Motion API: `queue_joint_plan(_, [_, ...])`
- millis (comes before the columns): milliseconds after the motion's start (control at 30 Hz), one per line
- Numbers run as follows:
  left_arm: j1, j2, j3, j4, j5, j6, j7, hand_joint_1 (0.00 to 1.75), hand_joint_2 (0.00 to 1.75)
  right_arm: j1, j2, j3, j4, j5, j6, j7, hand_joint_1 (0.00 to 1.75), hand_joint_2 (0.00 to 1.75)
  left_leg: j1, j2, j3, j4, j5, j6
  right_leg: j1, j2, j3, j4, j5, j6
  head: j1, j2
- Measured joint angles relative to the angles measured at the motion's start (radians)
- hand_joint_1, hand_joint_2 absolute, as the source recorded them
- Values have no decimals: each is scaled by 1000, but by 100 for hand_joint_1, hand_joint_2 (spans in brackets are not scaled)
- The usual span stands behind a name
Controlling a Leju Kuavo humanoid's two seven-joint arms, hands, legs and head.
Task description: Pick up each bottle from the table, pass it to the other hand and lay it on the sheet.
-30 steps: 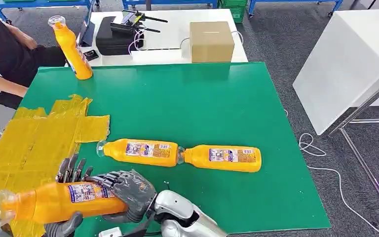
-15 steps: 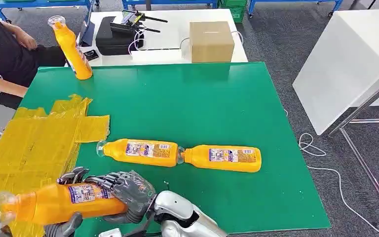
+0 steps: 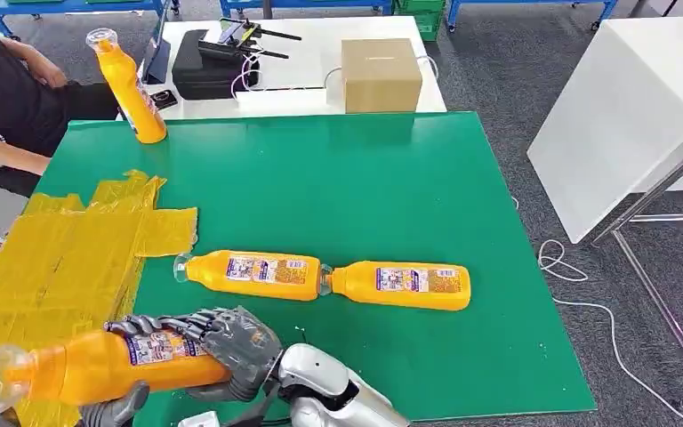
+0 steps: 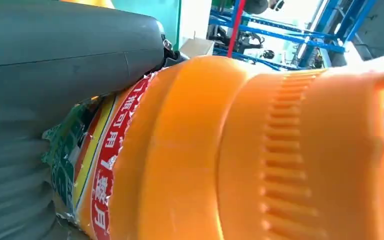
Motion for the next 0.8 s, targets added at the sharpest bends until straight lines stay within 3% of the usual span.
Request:
queue_joint_plan(467, [-7, -1, 1, 1, -2, -3, -1, 175, 175, 2, 0, -8, 0, 2, -4, 4, 175, 175, 0, 0, 0, 0, 0, 0, 0, 0, 0, 0, 0, 0, 0, 0])
queue_joint_plan(500, [-7, -1, 1, 1, -2, -3, -1, 175, 175, 2, 0, -8, 0, 2, -4, 4, 168, 175, 0, 0, 0, 0, 0, 0, 0, 0, 0, 0, 0, 0, 0, 0])
queue_joint_plan(533, [-7, -1, 1, 1, -2, -3, -1, 175, 175, 2, 0, -9, 0, 2, -5, 4, 3, 175, 0, 0, 0, 0, 0, 0, 0, 0, 0, 0, 0, 0, 0, 0])
queue_joint_plan(600, [-11, -1, 1, 2, -4, -3, -1, 175, 175, 3, 0, -12, 0, 2, -16, 8, 0, 175, 0, 0, 0, 0, 0, 0, 0, 0, 0, 0, 0, 0, 0, 0])
queue_joint_plan(633, [-15, -1, 2, 3, -12, -2, -1, 175, 175, 4, -2, -18, -2, 2, -33, 13, 0, 0, 0, 0, 0, 0, 0, 0, 0, 0, 0, 0, 0, 0, 0, 0])
queue_joint_plan(800, [-49, 2, 25, 1, -138, 108, -47, 175, 175, 47, -27, -99, -69, 7, -91, 89, 0, 0, 0, -1, 0, 0, 0, 0, 0, 0, 0, 0, 0, 0, -1, 0])
